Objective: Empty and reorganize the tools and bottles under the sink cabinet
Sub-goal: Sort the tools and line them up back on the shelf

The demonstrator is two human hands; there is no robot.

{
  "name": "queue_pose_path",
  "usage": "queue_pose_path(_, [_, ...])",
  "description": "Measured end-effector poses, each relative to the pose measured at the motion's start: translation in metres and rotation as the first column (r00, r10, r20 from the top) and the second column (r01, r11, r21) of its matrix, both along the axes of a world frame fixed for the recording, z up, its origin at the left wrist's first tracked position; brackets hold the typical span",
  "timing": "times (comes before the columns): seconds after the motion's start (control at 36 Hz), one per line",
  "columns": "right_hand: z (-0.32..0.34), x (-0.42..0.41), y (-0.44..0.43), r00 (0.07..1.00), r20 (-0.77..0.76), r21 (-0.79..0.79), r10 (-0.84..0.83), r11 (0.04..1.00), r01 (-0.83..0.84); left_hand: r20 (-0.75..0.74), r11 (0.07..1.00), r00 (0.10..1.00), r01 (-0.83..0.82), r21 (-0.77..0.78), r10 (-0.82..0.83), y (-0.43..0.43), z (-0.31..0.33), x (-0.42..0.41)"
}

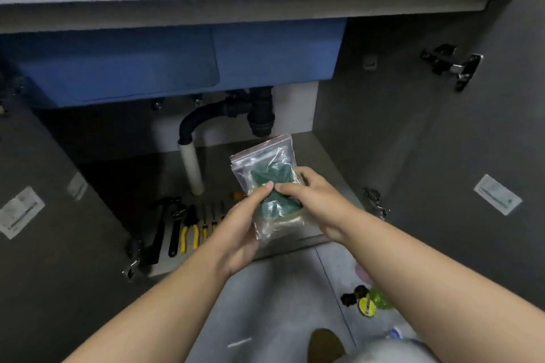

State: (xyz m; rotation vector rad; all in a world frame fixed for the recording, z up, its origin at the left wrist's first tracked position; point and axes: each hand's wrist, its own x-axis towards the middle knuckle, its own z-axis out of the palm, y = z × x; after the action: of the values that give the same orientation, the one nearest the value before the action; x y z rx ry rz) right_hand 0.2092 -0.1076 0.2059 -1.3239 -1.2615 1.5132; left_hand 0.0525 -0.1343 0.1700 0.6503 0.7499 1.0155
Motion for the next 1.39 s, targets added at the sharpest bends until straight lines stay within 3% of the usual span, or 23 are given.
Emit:
queue_pose_path(0.11, [-0.042,0.043,0.021,0.996,-0.002,-0.033,-0.088,0.996,0.088,-0.111,0.995,0.992,0.054,-0.084,-0.063,0.030,-0.033,0.038])
queue_pose_path(0.22, [-0.090,0.078,0.040,0.959,-0.158,-0.145,-0.236,0.966,0.214,-0.218,0.981,0.975,0.000,-0.195,-0.043,0.069,-0.064,0.074])
queue_pose_path(0.39, [-0.167,0.120,0.070,0.858,-0.100,-0.296,-0.503,0.839,0.457,-0.322,0.968,0.946,-0.047,-0.246,-0.036,0.150,-0.113,0.120])
queue_pose_path(0.61, [-0.238,0.146,0.137,0.816,-0.237,-0.458,-0.527,0.802,0.384,-0.316,0.963,0.946,-0.012,-0.270,-0.076,0.241,-0.173,0.169])
queue_pose_path(0.86, [-0.272,0.129,0.205,0.792,-0.244,-0.500,-0.560,0.772,0.392,-0.398,0.951,0.906,0.016,-0.309,-0.144,0.291,-0.213,0.202])
queue_pose_path(1.0, [-0.274,0.124,0.216,0.768,-0.167,-0.506,-0.618,0.722,0.471,-0.558,0.989,0.828,-0.023,-0.144,-0.062,0.298,-0.227,0.179])
queue_pose_path(1.22, [-0.270,0.128,0.225,0.731,-0.084,-0.477,-0.677,0.672,0.567,-0.521,0.972,0.830,0.101,-0.212,-0.199,0.300,-0.239,0.197])
queue_pose_path(1.31, [-0.276,0.133,0.227,0.716,0.095,-0.383,-0.691,0.639,0.667,-0.498,0.977,0.846,0.111,-0.184,-0.190,0.304,-0.241,0.208])
queue_pose_path(1.39, [-0.278,0.131,0.224,0.649,0.338,-0.170,-0.682,0.634,0.755,-0.470,0.977,0.858,0.158,-0.144,-0.208,0.307,-0.240,0.213])
